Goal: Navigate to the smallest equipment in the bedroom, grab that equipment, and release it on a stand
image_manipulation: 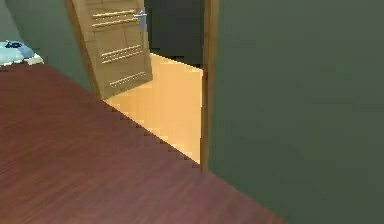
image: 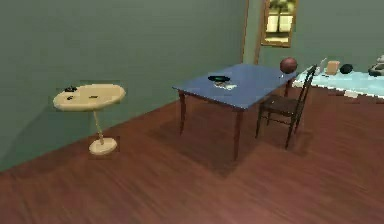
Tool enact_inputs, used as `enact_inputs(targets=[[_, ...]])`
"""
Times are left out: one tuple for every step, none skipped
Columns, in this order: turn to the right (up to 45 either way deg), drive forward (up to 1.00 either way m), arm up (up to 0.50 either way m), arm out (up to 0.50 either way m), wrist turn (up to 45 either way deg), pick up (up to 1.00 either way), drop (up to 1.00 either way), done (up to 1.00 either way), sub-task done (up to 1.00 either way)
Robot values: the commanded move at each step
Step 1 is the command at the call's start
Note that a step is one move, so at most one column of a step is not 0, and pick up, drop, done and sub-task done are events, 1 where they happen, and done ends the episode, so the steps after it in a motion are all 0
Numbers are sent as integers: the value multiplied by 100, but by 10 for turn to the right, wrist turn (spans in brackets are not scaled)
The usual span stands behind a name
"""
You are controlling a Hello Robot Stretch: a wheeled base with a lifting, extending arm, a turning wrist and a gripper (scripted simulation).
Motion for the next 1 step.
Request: enact_inputs(targets=[[390,0,0,0,0,0,0,0,0]])
